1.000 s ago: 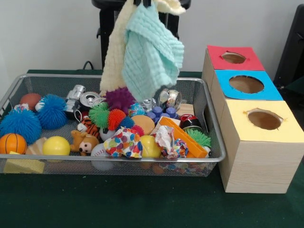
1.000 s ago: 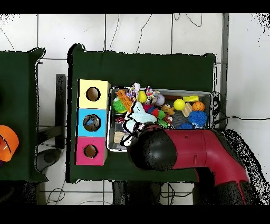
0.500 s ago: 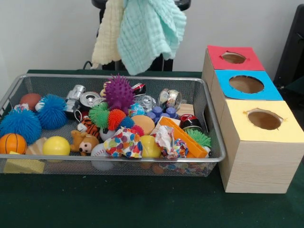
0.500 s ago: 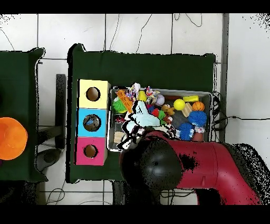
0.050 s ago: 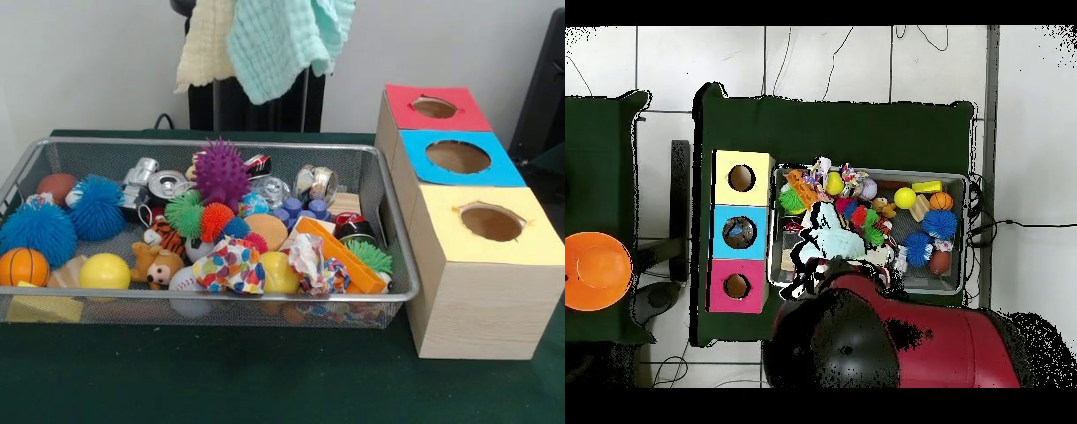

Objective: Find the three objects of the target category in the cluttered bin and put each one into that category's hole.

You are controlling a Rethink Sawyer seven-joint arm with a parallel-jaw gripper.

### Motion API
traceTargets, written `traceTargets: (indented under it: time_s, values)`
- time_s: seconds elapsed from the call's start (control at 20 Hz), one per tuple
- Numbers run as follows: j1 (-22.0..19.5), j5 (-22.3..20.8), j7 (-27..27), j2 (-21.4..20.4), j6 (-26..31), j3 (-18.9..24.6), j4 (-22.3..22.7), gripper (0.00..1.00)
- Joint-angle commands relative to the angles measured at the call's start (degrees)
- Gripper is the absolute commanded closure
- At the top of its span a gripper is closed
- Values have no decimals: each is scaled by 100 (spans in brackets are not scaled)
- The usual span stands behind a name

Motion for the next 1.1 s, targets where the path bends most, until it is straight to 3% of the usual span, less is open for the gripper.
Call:
traceTargets:
  time_s: [0.05, 0.4, 0.65, 1.1]
  values:
    - [8, 500, -2917, -983, 935, -651, 1004, 100]
    - [551, 541, -3132, -1562, 1360, -1329, 1125, 100]
    - [1056, 519, -3448, -2039, 1612, -2109, 1297, 100]
    - [1895, 328, -4234, -2603, 1577, -3563, 1557, 100]
